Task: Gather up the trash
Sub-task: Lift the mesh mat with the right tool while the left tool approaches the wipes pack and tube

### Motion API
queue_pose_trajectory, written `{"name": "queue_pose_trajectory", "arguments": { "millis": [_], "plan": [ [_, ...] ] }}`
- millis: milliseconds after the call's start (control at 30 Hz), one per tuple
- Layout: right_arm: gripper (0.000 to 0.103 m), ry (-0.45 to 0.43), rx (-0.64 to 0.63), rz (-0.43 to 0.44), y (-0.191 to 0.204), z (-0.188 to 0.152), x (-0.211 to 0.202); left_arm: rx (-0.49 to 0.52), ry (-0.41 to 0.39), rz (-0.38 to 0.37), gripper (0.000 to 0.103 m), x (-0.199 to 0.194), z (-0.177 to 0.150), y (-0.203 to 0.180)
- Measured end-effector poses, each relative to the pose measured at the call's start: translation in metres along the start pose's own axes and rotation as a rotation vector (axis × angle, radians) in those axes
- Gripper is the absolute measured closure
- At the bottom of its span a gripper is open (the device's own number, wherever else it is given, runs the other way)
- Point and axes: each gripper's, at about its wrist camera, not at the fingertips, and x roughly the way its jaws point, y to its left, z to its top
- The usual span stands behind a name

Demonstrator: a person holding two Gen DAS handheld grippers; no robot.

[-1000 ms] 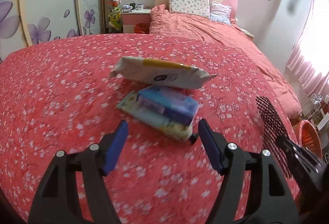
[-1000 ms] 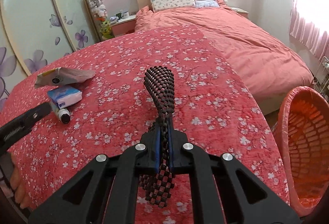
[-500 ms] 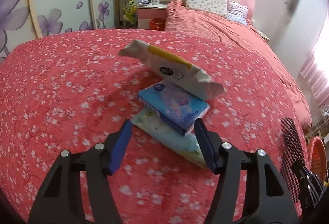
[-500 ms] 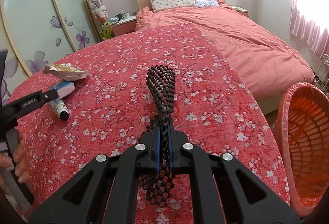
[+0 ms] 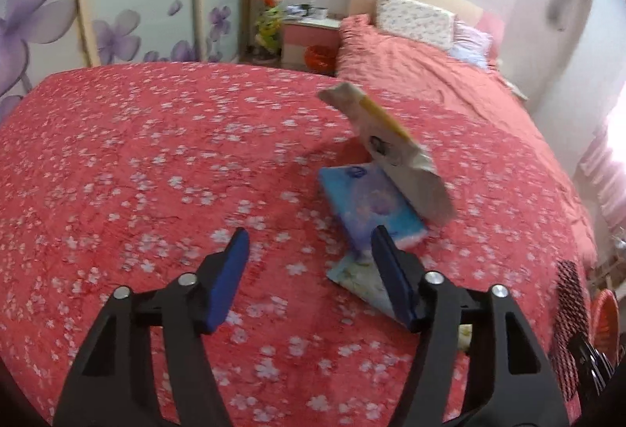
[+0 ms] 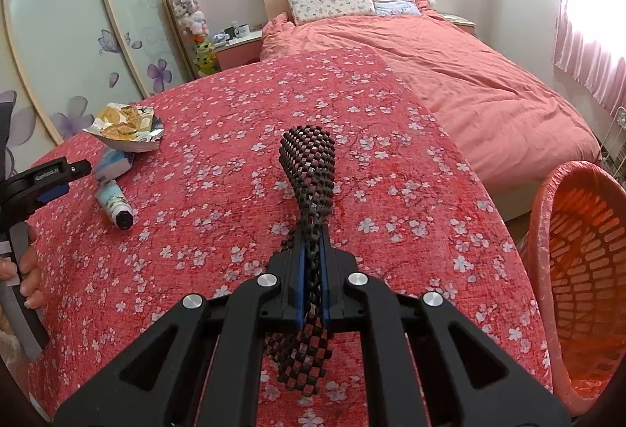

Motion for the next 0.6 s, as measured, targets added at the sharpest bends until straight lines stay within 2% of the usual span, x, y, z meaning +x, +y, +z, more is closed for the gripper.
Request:
{"name": "queue_pose_trajectory", "arguments": {
  "millis": [100, 333, 467, 600],
  "plan": [
    [0.097, -0.001, 0.000, 0.004, 0.001, 0.000, 0.000, 0.050, 0.007, -0.017, 0.034, 0.001, -0.006, -0.016],
    [0.097, 0.004, 0.002, 0.009, 0.000, -0.001, 0.000, 0.065, 0.028, -0.028, 0.034, 0.017, -0.009, -0.040],
    [0.097, 0.007, 0.009, 0.015, -0.002, -0.001, 0.000, 0.071, 0.035, -0.015, 0.032, 0.026, -0.004, -0.052],
    [0.097, 0.008, 0.014, 0.020, -0.004, -0.001, 0.000, 0.089, 0.044, 0.032, 0.032, 0.037, 0.001, -0.062]
  ]
}}
